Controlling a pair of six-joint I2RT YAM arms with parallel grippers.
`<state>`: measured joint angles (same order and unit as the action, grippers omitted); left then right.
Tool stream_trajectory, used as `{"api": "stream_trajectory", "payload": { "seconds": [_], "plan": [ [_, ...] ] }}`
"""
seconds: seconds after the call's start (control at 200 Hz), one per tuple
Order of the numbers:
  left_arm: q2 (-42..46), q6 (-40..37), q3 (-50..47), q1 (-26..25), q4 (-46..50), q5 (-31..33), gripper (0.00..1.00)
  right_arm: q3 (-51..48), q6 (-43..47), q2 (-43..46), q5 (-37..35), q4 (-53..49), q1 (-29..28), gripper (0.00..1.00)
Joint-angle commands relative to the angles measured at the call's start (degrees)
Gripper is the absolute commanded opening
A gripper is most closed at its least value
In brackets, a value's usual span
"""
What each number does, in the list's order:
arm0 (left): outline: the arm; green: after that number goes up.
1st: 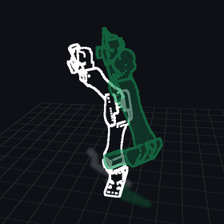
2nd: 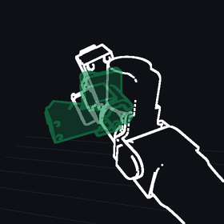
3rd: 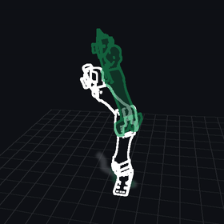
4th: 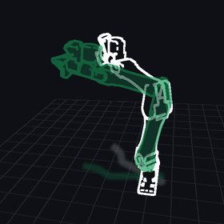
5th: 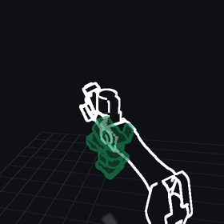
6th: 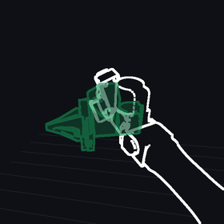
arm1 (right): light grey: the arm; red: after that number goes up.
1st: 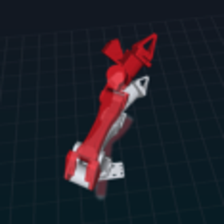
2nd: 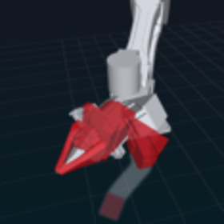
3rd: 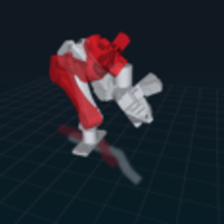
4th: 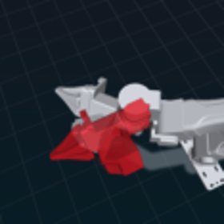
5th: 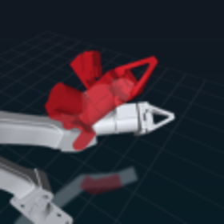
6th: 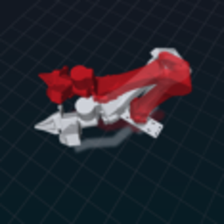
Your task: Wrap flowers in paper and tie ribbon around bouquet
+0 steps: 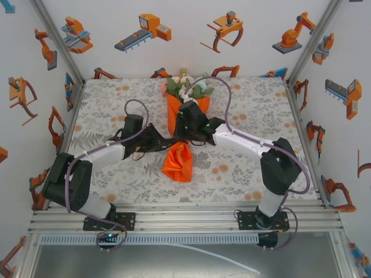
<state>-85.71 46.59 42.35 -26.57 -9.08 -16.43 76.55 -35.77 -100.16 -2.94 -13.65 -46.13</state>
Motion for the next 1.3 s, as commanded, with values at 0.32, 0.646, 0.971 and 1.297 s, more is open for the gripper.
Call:
{"api": "stream_trajectory", "payload": {
  "seconds": [0.32, 0.646, 0.971, 1.297],
  "plan": [
    [-4.1, -22.1, 4.1, -4.8, -4.0, 3.2, 0.48, -4.9, 3.2, 4.9, -1.2, 0.3, 2.7, 0.33],
    [-5.9, -27.2, 5.0, -5.5, -3.7, 3.6, 0.58, -4.9, 4.1, 4.7, 0.7, 1.5, 2.8, 0.33],
    [-8.3, -26.7, 6.0, -5.4, -4.3, 0.2, 0.36, -4.7, 3.9, 4.3, 1.5, 2.0, 2.8, 0.33],
    [-3.3, -26.2, 5.5, -5.4, 1.0, 2.3, 0.13, -5.1, 3.9, 4.8, 0.9, 2.0, 2.8, 0.33]
  ]
}}
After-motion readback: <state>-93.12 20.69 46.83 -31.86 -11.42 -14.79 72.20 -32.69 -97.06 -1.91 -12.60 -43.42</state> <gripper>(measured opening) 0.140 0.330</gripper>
